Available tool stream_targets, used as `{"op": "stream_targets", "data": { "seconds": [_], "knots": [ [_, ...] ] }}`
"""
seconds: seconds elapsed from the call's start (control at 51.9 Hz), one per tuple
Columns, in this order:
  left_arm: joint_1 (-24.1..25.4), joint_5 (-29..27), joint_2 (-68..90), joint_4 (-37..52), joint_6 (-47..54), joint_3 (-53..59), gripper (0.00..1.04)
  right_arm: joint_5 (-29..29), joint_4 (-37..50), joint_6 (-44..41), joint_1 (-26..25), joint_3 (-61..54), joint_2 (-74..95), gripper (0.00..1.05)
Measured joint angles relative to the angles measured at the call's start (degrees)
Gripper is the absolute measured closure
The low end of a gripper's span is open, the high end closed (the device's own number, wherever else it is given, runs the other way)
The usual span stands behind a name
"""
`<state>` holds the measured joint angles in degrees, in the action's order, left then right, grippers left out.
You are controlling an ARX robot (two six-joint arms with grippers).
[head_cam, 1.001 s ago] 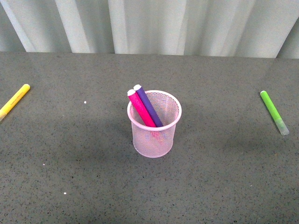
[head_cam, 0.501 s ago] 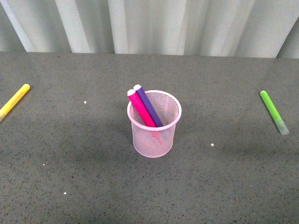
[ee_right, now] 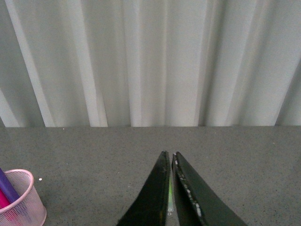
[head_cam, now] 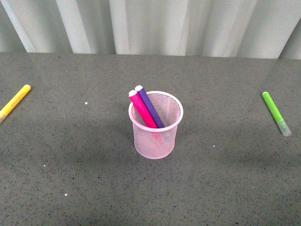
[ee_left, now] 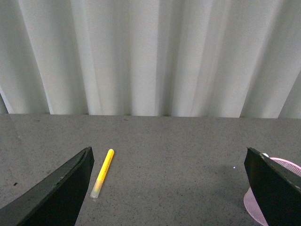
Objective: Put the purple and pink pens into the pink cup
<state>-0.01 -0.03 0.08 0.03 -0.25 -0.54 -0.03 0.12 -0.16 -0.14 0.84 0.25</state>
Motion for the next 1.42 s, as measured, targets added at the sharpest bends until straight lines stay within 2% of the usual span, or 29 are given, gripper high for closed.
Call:
{"op": "stream_targets", "data": {
  "seconds": [0.154, 0.308, 0.501, 0.597, 1.425],
  "knots": [
    [0.0, 0.0, 0.0, 0.0, 0.0, 0.0, 0.07, 0.0, 0.0, 0.0, 0.0, 0.0, 0.0, 0.67],
    [0.0, 0.0, 0.0, 0.0, 0.0, 0.0, 0.07, 0.0, 0.0, 0.0, 0.0, 0.0, 0.0, 0.33],
    [0.0, 0.0, 0.0, 0.0, 0.0, 0.0, 0.07, 0.0, 0.0, 0.0, 0.0, 0.0, 0.0, 0.05],
    [0.0, 0.0, 0.0, 0.0, 0.0, 0.0, 0.07, 0.0, 0.0, 0.0, 0.0, 0.0, 0.0, 0.07],
    [0.0, 0.0, 0.0, 0.0, 0.0, 0.0, 0.07, 0.0, 0.0, 0.0, 0.0, 0.0, 0.0, 0.07]
  ]
}}
